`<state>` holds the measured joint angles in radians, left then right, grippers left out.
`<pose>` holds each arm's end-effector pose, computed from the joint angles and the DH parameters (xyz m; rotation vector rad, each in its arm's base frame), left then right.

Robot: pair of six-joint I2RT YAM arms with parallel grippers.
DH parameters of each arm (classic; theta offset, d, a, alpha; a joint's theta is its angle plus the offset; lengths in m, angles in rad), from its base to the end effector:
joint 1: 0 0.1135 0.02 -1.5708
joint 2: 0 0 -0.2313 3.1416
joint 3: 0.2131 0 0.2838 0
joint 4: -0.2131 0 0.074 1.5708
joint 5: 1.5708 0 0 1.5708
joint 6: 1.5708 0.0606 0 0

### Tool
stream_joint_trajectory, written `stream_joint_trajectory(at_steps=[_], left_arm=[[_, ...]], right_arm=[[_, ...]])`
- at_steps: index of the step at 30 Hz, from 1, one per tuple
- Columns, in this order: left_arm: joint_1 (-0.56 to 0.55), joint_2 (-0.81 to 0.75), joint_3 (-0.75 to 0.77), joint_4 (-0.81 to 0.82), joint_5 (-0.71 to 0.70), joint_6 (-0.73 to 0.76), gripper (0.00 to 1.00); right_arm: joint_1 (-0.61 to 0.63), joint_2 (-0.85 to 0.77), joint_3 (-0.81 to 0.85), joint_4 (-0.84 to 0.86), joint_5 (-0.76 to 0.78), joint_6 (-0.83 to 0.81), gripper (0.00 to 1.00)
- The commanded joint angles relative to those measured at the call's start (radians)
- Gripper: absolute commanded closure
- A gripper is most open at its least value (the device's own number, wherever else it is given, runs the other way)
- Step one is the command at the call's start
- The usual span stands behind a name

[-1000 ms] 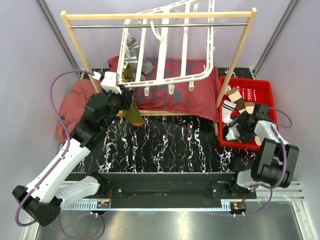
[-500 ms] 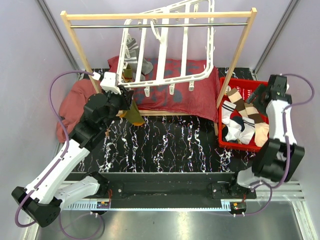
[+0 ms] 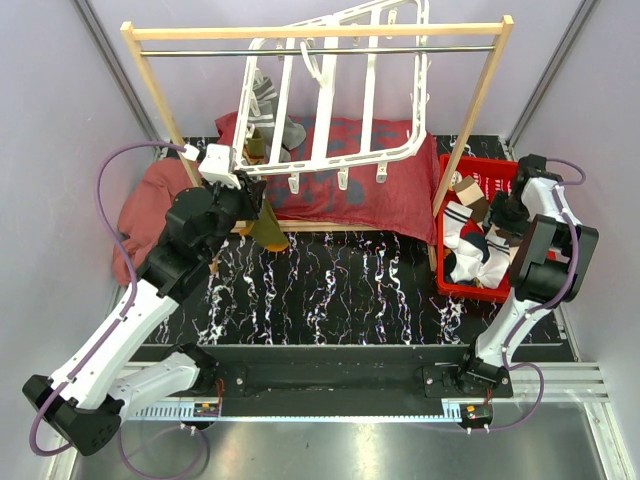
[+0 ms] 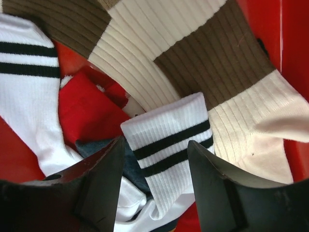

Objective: Clip the socks to the hanger
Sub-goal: Pick up the sock from the bin.

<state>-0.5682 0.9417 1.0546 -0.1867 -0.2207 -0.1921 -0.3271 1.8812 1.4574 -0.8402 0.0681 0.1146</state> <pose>0.2478 -0.1425 0.3816 0.1416 1.6518 -0.3987 0.3858 -0.1352 0.1462 0.6368 2.7680 -0.1428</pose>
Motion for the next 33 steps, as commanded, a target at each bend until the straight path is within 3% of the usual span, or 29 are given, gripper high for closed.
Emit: stream_joint_trajectory(at_steps=[1,7,17,18,21,30,33], left_arm=[[0.007,-0.003,0.015,-0.059,0.021,0.008,1.0],[0.011,-0.001,0.015,-0.06,0.026,0.005,1.0],[0.016,-0.001,0.015,-0.063,0.034,0.0,1.0],[0.017,-0.001,0.015,-0.062,0.037,0.0,1.0],[0.019,-0.003,0.016,-0.063,0.038,-0.001,1.0],[0.03,-0.007,0.015,-0.063,0.041,-0.006,1.0],[0.033,-0.004,0.016,-0.063,0.04,-0.006,1.0]], right_arm=[[0.005,0.025,0.043,-0.011,-0.057,-0.053,0.37],[0.005,0.061,0.044,-0.007,-0.03,-0.058,0.38],[0.005,-0.019,0.034,0.007,0.044,-0.036,0.78],[0.005,-0.04,0.029,0.01,0.044,-0.033,0.86],[0.005,-0.088,0.011,0.023,0.045,-0.02,0.98],[0.057,-0.301,-0.072,0.107,0.022,-0.003,1.0],[0.056,-0.303,-0.095,0.104,0.062,0.007,1.0]])
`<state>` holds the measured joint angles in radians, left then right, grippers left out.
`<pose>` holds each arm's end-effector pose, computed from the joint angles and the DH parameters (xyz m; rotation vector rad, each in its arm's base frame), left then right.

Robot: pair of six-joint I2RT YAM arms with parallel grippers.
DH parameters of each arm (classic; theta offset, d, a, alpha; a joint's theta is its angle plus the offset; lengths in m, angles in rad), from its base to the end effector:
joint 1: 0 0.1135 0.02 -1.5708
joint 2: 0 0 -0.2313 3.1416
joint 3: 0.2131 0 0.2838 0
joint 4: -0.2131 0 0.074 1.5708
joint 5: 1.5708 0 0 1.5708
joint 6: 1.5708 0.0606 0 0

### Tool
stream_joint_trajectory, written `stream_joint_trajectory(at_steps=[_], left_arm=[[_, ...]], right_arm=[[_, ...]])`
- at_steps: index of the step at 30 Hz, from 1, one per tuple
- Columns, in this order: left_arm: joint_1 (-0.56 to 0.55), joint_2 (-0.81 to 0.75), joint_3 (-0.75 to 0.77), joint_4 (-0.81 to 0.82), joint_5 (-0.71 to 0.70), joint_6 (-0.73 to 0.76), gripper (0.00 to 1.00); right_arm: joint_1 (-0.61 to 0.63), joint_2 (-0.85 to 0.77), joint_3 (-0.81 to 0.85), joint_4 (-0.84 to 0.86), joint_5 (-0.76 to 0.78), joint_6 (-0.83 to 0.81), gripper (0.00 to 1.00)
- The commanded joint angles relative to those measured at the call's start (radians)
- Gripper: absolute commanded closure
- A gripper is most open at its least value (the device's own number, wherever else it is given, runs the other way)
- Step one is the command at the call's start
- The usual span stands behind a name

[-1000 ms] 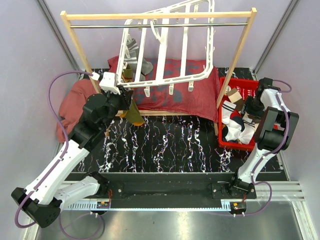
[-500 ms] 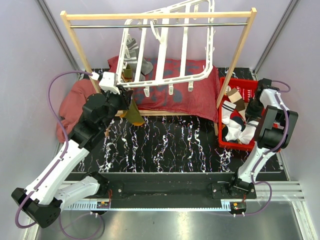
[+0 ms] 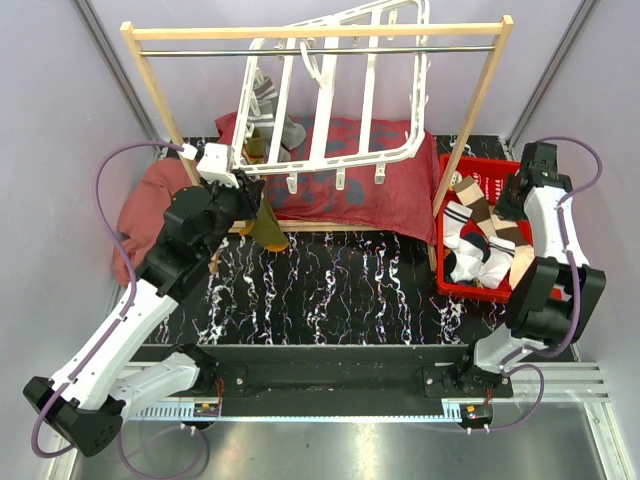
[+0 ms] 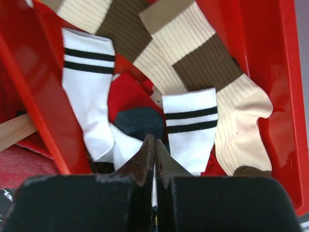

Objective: Clip the socks to the hanger
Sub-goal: Pick up the sock from the bin.

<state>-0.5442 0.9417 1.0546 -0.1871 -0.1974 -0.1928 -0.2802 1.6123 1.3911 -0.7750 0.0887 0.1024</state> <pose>0.2507 -0.1378 0.3815 0.1392 1.6529 -0.3998 0.3699 -0.1120 0.2295 0.5220 2.5179 -0.1811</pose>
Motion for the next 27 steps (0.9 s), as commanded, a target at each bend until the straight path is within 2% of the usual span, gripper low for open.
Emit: stream_joint_trajectory(at_steps=[1,2,4,5,9,12,17,23,27], left_arm=[[0.009,-0.004,0.015,-0.064,0.016,-0.005,1.0],[0.009,-0.003,0.015,-0.064,0.016,-0.005,1.0],[0.01,-0.004,0.015,-0.063,0.016,-0.005,1.0],[0.01,-0.003,0.015,-0.063,0.015,-0.005,1.0],[0.013,-0.009,0.015,-0.063,0.013,-0.004,1.0],[0.016,-0.007,0.016,-0.064,0.019,-0.007,1.0],[0.018,0.0,0.015,-0.064,0.024,-0.008,1.0],[0.021,0.008,0.019,-0.071,0.029,-0.011,1.0],[0.023,0.009,0.022,-0.071,0.036,-0.014,1.0]], right_arm=[[0.009,-0.023,-0.04,0.036,0.086,0.019,1.0],[0.009,-0.009,-0.041,0.031,0.103,0.023,0.91],[0.01,0.041,-0.038,0.029,0.134,0.028,0.68],[0.012,0.06,-0.032,0.026,0.144,0.029,0.53],[0.03,0.177,0.026,0.023,0.21,0.019,0.34],[0.065,0.26,0.088,0.01,0.284,-0.006,0.31],[0.095,0.369,0.157,-0.021,0.347,-0.004,0.32],[0.101,0.409,0.138,-0.049,0.476,-0.006,0.39],[0.101,0.396,0.108,-0.049,0.48,-0.009,0.41]])
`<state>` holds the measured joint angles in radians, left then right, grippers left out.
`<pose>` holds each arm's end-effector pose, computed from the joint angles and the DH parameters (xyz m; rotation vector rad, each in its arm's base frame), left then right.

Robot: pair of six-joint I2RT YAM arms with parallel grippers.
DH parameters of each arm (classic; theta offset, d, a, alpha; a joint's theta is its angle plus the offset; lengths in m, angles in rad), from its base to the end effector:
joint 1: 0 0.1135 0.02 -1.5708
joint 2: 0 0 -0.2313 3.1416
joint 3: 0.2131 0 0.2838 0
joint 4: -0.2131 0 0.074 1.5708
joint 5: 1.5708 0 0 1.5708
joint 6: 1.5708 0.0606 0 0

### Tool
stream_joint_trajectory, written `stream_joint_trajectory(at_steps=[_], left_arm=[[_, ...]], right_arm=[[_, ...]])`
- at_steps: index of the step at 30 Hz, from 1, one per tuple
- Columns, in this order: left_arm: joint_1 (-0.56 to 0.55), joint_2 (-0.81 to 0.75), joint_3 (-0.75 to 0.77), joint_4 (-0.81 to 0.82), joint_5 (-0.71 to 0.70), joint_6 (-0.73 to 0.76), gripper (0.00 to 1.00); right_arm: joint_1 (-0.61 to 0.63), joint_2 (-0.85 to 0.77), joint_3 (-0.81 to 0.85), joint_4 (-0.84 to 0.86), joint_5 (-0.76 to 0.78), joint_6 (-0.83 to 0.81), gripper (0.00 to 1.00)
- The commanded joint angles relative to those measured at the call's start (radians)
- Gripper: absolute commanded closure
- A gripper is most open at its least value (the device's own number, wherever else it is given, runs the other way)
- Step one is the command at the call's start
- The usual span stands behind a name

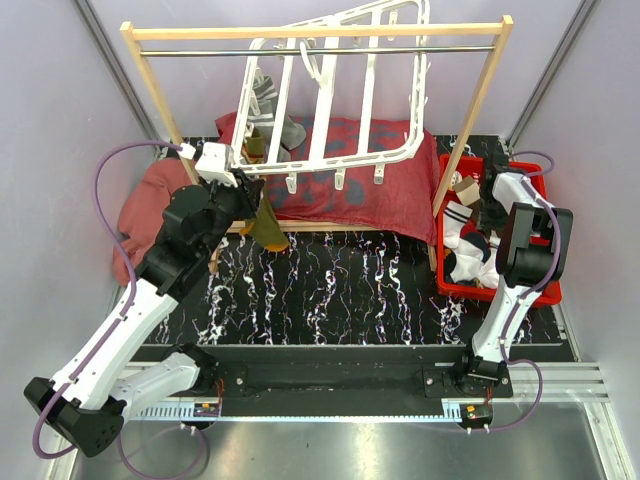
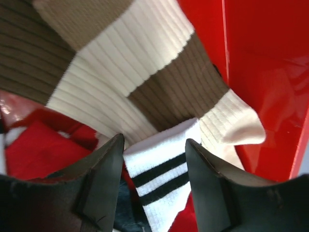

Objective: Clip the socks to the hanger
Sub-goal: Pick up the sock from the bin.

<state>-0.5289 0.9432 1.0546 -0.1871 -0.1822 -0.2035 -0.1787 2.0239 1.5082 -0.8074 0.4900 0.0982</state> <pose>0.2528 -0.1350 0.3811 0.1298 1.6560 -0.4082 0.4116 -0.1033 0.1133 0.4777 2.7900 -0.7210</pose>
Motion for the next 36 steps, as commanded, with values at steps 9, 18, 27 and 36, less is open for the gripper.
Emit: stream_joint_trajectory(at_steps=[9,18,27,36], left_arm=[[0.01,0.005,0.022,-0.071,0.024,-0.005,1.0],[0.01,0.0,0.021,-0.072,0.021,-0.007,1.0],[0.012,0.003,0.021,-0.072,0.023,-0.007,1.0],[0.012,0.002,0.021,-0.072,0.029,-0.01,1.0]], right_arm=[[0.005,-0.048,-0.039,-0.035,0.033,0.024,0.46],[0.05,-0.036,-0.039,-0.041,-0.025,0.032,0.42],[0.051,-0.022,-0.045,-0.053,0.061,0.047,0.48],[0.051,-0.076,-0.059,-0.076,0.125,0.074,0.58]])
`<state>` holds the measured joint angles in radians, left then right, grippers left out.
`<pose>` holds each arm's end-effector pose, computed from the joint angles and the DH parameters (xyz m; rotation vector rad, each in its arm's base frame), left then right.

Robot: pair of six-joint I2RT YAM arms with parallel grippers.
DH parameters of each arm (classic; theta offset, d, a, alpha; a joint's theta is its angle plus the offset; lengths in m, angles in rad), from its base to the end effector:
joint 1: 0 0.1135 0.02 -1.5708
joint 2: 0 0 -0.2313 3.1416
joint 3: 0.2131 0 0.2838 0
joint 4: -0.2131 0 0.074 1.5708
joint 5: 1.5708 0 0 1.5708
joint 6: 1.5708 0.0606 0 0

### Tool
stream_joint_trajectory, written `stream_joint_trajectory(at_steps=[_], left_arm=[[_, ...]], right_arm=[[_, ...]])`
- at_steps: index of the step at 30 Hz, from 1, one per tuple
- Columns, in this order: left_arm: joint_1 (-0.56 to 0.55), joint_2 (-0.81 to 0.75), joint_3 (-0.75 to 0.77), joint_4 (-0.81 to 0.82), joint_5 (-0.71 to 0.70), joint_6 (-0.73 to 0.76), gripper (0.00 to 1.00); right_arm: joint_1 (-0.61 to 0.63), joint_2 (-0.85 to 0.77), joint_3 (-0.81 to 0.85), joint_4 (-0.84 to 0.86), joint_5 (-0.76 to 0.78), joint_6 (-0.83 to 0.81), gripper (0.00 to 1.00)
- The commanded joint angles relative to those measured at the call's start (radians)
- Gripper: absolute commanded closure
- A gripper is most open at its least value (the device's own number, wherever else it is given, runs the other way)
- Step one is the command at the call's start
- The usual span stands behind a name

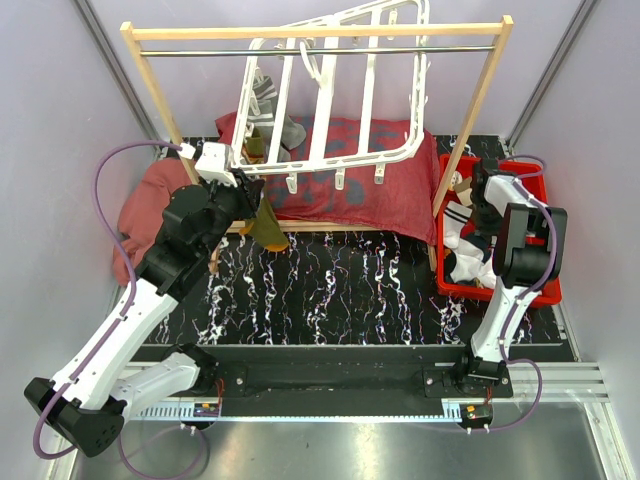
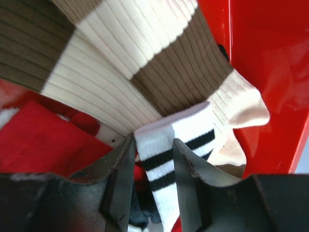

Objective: Clip the socks to the hanger
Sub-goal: Pick up the sock from the bin.

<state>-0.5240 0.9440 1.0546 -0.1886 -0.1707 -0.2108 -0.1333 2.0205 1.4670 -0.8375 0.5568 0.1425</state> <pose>0.2534 -0.1345 0.3807 0.1291 1.6594 -0.4187 0.4026 -0.0863 0.1036 0.4648 2.8143 -0.8138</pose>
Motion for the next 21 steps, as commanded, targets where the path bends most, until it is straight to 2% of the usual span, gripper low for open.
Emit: stream_joint_trajectory(at_steps=[1,10,19,21], left_arm=[[0.009,0.002,0.021,-0.069,0.017,-0.002,1.0],[0.009,-0.001,0.021,-0.071,0.02,-0.004,1.0],[0.009,-0.007,0.021,-0.071,0.017,-0.004,1.0],[0.009,-0.007,0.022,-0.069,0.017,-0.002,1.0]], right_arm=[[0.003,-0.077,-0.02,-0.052,0.063,0.032,0.58],[-0.035,-0.163,-0.082,-0.023,0.028,0.069,0.63],[-0.055,-0.151,-0.158,0.072,-0.061,0.051,0.64],[-0.058,-0.14,-0.163,0.078,-0.072,0.045,0.66]])
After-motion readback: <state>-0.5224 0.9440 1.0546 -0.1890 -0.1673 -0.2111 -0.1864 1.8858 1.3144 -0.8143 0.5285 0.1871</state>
